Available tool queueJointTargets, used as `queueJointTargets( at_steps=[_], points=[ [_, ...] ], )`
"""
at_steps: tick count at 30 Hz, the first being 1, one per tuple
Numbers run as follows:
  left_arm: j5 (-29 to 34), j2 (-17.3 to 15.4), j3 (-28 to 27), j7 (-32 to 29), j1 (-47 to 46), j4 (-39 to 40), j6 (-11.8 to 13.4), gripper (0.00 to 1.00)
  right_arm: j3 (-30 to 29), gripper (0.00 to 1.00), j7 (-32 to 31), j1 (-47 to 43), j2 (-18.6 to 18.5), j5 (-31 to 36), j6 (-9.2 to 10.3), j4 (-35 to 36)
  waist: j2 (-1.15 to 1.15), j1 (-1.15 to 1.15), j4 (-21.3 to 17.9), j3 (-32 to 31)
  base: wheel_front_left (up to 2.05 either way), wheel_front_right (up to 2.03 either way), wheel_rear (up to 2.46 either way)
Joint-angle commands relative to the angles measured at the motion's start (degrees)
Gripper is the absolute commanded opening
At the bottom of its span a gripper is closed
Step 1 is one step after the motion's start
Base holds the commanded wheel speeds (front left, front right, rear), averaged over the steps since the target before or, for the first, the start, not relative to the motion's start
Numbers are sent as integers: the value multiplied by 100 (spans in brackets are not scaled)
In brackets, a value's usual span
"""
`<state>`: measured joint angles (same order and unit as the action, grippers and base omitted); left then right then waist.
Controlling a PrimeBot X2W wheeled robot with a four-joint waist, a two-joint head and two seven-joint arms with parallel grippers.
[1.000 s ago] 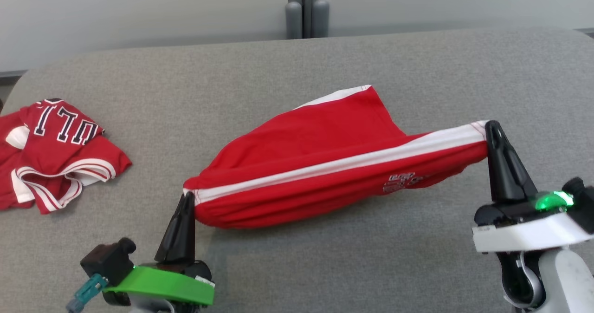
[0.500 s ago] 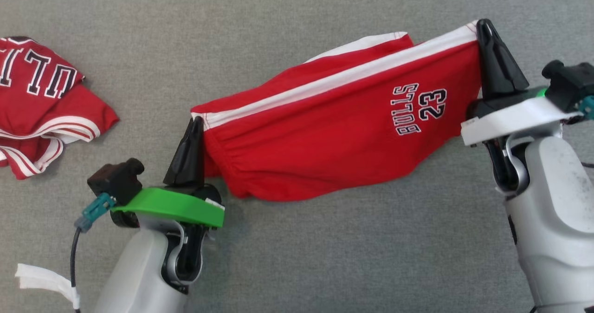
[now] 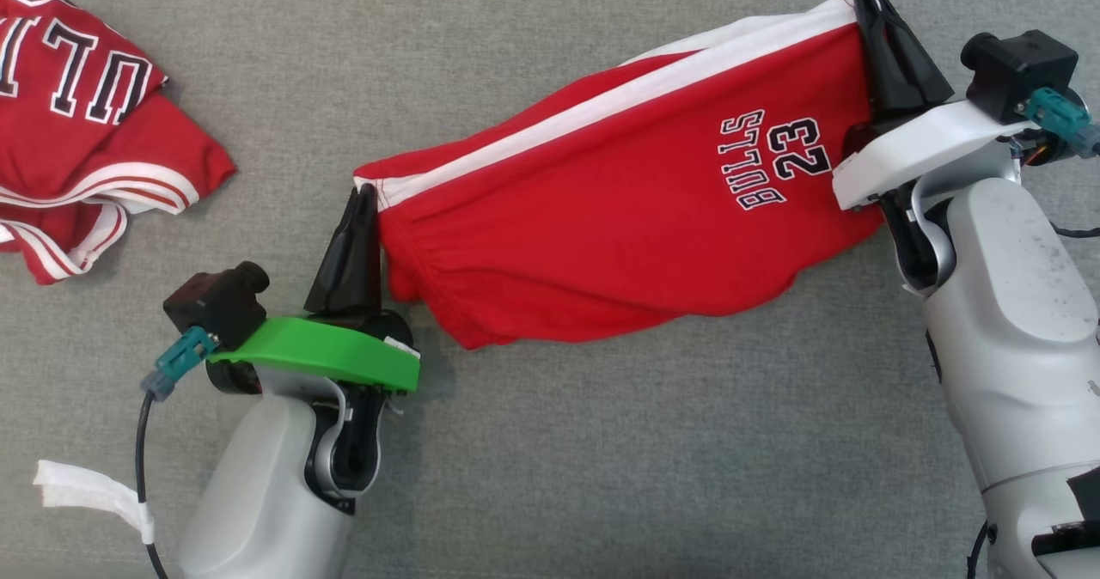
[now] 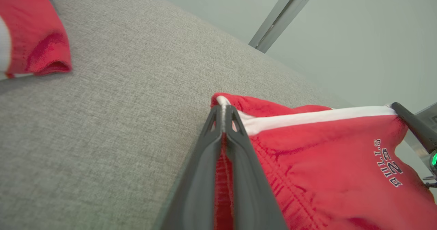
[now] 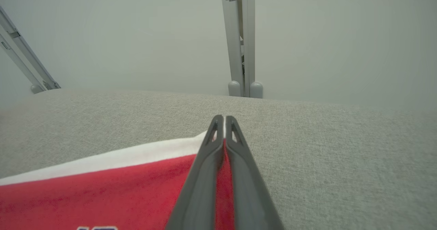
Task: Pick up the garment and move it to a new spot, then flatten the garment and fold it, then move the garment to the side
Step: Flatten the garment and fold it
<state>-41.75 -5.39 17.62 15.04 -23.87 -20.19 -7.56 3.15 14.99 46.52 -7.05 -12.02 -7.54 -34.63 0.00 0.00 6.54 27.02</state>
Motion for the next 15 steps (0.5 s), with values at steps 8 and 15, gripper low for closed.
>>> queueJointTargets(
  at_steps=[8, 15],
  points=[
    [217, 112, -389, 11, 244, 78, 14, 100, -137, 100, 25, -428, -121, -32, 10, 166, 0, 0, -29, -250, 0, 0, 0],
    [387, 164, -564, 12, 469, 95, 14, 100, 155, 100, -11, -853, -221, -150, 10, -273, 0, 0, -92, -349, 0, 0, 0]
  ],
)
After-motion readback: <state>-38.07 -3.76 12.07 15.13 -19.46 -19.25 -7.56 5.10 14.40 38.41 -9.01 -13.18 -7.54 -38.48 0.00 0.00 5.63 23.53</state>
